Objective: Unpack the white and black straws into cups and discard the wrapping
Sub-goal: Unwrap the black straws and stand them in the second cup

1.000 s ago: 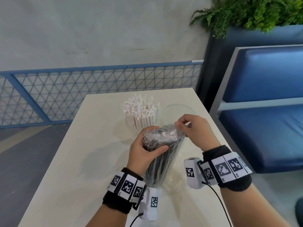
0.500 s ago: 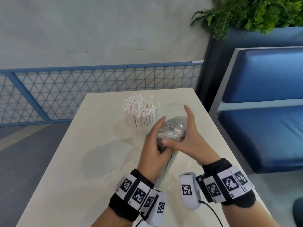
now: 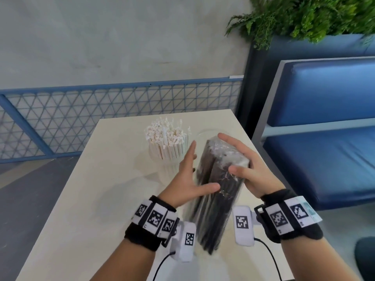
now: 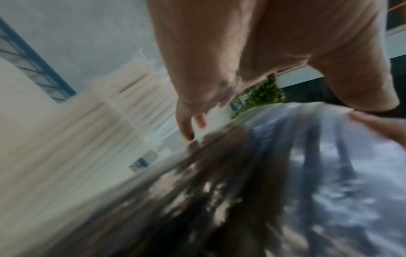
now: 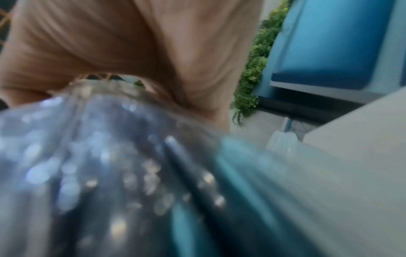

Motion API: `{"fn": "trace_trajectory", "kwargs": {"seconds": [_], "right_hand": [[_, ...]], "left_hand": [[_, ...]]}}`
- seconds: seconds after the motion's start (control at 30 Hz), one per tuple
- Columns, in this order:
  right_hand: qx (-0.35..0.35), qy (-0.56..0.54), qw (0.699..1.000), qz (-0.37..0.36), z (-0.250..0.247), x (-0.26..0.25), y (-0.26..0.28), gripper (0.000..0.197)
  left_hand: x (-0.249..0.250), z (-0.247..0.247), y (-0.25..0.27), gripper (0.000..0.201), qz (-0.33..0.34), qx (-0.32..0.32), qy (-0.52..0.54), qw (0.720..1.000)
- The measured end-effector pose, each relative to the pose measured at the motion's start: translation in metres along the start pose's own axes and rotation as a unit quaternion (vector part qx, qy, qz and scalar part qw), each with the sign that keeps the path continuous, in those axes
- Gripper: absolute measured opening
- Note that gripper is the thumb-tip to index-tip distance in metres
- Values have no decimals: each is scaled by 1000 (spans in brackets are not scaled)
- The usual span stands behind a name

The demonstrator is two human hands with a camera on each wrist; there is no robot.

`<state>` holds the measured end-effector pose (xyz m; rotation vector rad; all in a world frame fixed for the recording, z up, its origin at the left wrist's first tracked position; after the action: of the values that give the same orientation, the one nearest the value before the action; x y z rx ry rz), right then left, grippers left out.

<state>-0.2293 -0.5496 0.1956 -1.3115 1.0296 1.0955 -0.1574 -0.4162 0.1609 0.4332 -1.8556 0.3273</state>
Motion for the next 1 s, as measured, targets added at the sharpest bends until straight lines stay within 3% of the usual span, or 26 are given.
{"fn": "trace_trajectory", "kwargs": {"seconds": [0.07,0.2,0.3,0.37,0.47,0.6,0.83,1.0], "right_hand": [[-25,-54,998,2,2,0,-1,95],[-34,-53,998,5,4,7,-3,79],[28,-23,999,-14,-2,10,-4,50],[93,57,994,-25,-5,7,-3,37],[199,146,968,-35,-4,5,0,34],[271,178,945,-31,0,6,2,32],[283,187,941,12,-8,23,-1,18],[280,156,947,31,-9,35,0,16]], "left_hand": [[-12,-7,-2,119,-10,-19,69,997],[-24,-17,-2,79,-24,4,110,994],[-28,-23,0,85,-15,65,102,993],[-32,-24,3,92,-21,110,107,988],[-34,-24,9,87,-30,175,95,980],[-32,-19,13,80,-17,201,63,977],[-25,-19,16,70,6,187,48,981],[-18,-27,19,54,27,239,29,970]]}}
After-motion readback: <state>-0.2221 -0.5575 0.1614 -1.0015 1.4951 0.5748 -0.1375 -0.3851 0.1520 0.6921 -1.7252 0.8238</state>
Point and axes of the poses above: each hand's wrist, its own y-axis away from the middle knuckle, its own z-axis out of the palm, x = y × z, the point moved 5 cm from there along -y, towards the middle knuckle, and after that the axes turned 11 degrees about -x, right-handed, at the moved point
